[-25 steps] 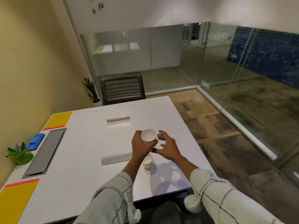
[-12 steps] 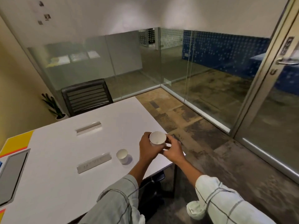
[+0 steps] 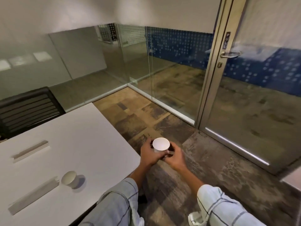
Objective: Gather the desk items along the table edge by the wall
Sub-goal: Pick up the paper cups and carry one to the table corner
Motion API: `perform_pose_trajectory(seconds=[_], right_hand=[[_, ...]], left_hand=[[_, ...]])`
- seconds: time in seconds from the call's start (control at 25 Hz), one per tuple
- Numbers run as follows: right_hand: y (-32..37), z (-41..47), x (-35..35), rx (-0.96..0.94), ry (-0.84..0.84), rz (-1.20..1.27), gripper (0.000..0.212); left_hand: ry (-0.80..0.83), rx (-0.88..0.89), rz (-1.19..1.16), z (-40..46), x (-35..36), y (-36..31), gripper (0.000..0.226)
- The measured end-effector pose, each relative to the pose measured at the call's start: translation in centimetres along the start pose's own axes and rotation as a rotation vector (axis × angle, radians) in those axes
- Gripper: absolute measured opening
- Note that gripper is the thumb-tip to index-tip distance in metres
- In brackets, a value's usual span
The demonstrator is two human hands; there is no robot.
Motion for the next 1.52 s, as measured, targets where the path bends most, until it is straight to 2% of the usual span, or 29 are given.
perform_pose_trajectory(seconds=[0.16, 0.36, 0.68, 0.96, 1.08, 1.2, 1.52], right_hand=[[-1.2, 3.6, -8.1, -0.019, -0.033, -0.073, 0.061], [-1.4, 7.7, -14.4, -0.008, -0.055, -0.122, 0.059], [-4.6, 15.7, -19.0, 0.058, -0.123, -0.149, 0.060], [-7.5, 29.6, -22.1, 0.123, -0.182, -0.237, 0.065], [-6.3, 37.3, -21.1, 0.098, -0.174, -0.277, 0.064], [-4.5, 44.4, -18.0, 0.063, -0.102, -0.269, 0.062], [-3.4, 62.6, -1.6, -0.066, 0.171, -0.217, 0.068]], left_hand=[[0.057, 0.023, -0.017, 2.9, 7.1, -4.7, 0.070], [0.114, 0.033, -0.047, 7.1, 12.7, -8.8, 0.067], [0.214, 0.031, -0.081, 16.2, 19.6, -10.3, 0.071], [0.359, 0.091, -0.102, 31.0, 24.9, -12.1, 0.068], [0.343, 0.113, -0.141, 38.4, 24.2, -13.4, 0.072], [0.281, 0.107, -0.152, 44.9, 21.1, -13.1, 0.064], [-0.068, 0.030, -0.110, 60.6, 8.4, -5.6, 0.067]])
Point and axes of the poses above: each hand's wrist, its own z-axis towards the middle knuckle, its own x-axis out of the palm, y = z × x, the point moved 3 cm from there along z, towards the middle knuckle, and after that the axes turned 13 degrees about z, right-handed, at the moved point
